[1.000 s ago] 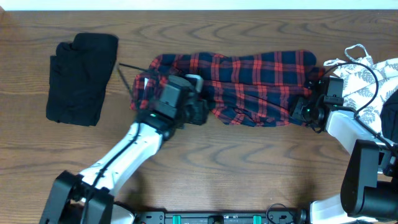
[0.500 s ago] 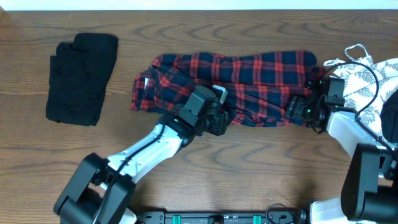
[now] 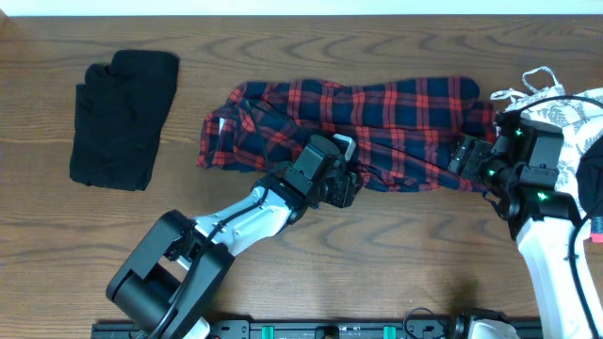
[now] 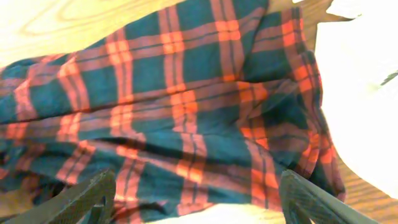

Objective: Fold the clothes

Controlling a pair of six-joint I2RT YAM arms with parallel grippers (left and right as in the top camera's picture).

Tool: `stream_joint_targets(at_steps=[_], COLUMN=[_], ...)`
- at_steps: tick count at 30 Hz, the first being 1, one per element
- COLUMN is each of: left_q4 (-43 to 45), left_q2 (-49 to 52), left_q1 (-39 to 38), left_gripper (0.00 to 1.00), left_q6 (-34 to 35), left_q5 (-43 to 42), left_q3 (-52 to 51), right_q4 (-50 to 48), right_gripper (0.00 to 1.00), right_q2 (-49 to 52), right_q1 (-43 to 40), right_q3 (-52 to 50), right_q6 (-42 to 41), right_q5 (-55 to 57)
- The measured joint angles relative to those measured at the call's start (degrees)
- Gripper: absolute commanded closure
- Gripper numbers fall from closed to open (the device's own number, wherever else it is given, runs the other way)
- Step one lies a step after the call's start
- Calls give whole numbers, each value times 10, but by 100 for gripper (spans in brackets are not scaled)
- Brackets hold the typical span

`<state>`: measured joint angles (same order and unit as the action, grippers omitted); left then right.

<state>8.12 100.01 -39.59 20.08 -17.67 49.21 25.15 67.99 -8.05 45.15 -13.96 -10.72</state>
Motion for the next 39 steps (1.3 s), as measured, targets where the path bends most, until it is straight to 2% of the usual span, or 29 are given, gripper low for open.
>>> stream_joint_targets(at_steps=[11,18,24,26,29,31,35,36,39], left_q4=[11,59,60,61,61,61,72,78,89], left_q2=[30,30,30,30,30,30,30,30,34], left_q1=[0,0,0,0,0,0,0,0,-3], left_gripper=[41,41,41,42,50,50,45,32,31], left_q6=[11,11,12,11,11,13,15,15,25], left_q5=[0,0,0,0,0,0,3,3,11], left_q3=[0,0,0,0,0,0,0,0,0], right_q4=[28,34,34,34,34,34,34,34,34], right_gripper=[18,18,18,19,18,19,18,19,18], right_q2=[-3,-3,-3,-3,-3,-3,-3,-3,-3], right_q1=[0,0,0,0,0,0,0,0,0], right_q3=[0,0,0,0,0,0,0,0,0], right_q6=[4,4,4,4,4,4,4,4,5], right_q5=[-13,-13,-13,-13,-13,-16,-29,-30,-34])
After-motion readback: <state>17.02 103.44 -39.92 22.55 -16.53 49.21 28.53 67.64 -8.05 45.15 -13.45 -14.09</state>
